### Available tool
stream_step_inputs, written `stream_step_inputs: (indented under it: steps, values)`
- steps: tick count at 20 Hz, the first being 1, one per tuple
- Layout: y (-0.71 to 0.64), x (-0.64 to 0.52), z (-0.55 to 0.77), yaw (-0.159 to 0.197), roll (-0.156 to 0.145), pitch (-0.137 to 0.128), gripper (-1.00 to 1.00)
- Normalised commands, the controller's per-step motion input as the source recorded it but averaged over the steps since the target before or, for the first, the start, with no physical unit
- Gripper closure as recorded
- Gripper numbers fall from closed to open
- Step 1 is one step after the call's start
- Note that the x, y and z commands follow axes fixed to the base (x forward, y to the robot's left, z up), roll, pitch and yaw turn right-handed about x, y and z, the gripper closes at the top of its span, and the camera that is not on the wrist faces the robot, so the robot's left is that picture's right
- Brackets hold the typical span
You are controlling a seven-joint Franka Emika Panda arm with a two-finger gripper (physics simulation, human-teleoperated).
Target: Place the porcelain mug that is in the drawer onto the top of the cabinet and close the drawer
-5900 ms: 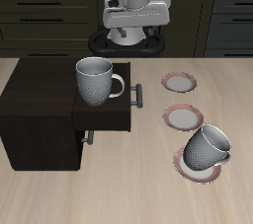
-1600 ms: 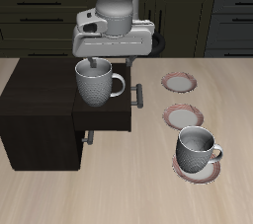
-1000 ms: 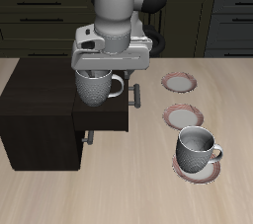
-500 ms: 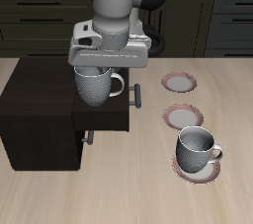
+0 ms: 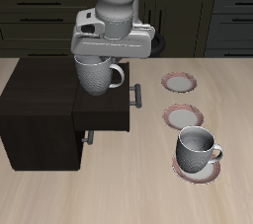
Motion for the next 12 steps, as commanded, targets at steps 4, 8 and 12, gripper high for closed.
stream_step_inputs:
  steps: [4,8,12]
  values:
    - [0.04,-0.19,0.43,-0.010,0.014,-0.059,1.00]
    - [-0.07,-0.18,0.48,-0.014,-0.016,-0.060,1.00]
    - [-0.16,-0.09,0.30,-0.006,-0.026,-0.039,1.00]
